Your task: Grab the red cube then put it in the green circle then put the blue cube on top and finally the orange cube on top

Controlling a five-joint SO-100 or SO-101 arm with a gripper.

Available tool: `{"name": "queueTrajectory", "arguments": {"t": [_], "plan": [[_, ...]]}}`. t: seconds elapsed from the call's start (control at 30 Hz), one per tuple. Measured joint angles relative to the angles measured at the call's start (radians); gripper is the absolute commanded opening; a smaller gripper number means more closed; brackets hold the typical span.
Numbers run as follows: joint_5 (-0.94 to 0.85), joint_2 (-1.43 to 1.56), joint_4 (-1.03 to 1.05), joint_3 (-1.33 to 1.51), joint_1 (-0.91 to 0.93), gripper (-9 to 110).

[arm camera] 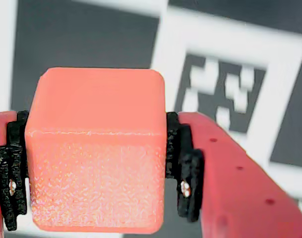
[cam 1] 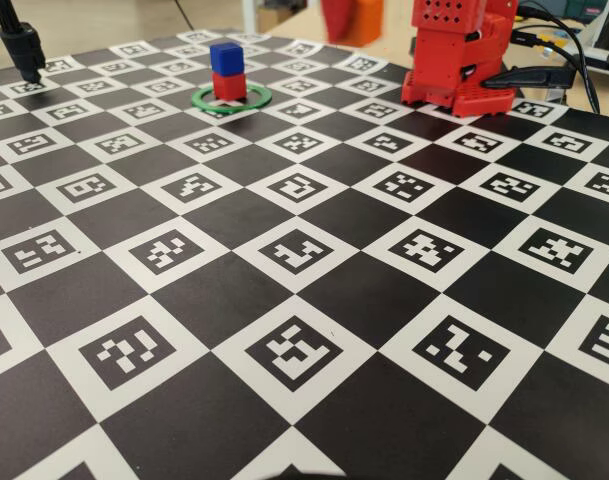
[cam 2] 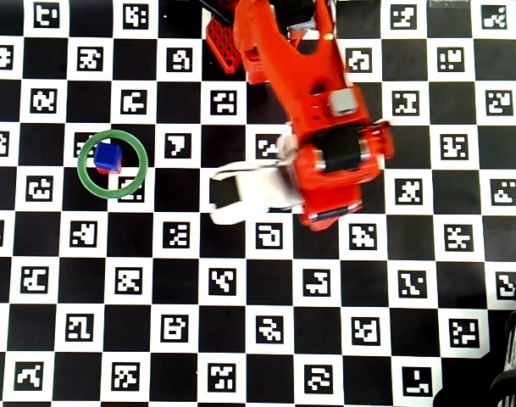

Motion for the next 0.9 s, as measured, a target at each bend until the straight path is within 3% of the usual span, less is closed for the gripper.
{"name": "queueTrajectory", "arguments": {"t": [0.47,0.9], "plan": [[-0.232,0.000,0.006,-0.101,0.537,0],[-0.503,0.000,0.006,-0.101,0.801,0]]}}
